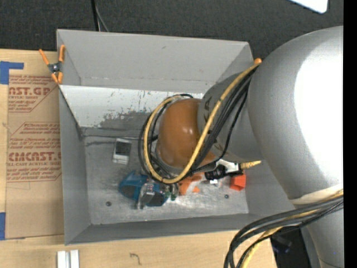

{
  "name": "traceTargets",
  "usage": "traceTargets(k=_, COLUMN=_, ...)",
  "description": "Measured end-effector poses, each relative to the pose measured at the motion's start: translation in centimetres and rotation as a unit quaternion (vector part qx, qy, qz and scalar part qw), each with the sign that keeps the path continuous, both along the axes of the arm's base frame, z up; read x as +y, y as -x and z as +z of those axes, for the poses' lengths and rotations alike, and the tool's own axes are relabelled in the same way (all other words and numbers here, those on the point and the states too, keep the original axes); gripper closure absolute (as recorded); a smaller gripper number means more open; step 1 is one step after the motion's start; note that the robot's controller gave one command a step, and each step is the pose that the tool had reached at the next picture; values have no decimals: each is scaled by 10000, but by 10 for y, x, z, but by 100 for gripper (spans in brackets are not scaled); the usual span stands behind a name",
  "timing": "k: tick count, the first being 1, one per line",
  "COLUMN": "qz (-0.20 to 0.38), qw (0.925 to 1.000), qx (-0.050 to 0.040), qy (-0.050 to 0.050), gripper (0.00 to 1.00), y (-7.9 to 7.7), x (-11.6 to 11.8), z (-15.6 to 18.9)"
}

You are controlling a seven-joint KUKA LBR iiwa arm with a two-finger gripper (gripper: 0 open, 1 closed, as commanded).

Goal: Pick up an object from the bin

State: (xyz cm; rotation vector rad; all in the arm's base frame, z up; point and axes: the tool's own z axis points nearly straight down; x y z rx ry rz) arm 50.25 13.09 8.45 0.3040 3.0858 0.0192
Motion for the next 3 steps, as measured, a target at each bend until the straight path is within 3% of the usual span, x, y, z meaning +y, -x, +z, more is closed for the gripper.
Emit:
traceTargets(k=1, qz=9, qw=9998, qx=181, qy=36, gripper=100, y=6, x=-1, z=8)
traceTargets(k=2, qz=10, qw=9997, qx=237, qy=45, gripper=100, y=8, x=-1, z=25)
traceTargets(k=3, qz=9, qw=9998, qx=216, qy=39, gripper=100, y=6, x=0, z=35)
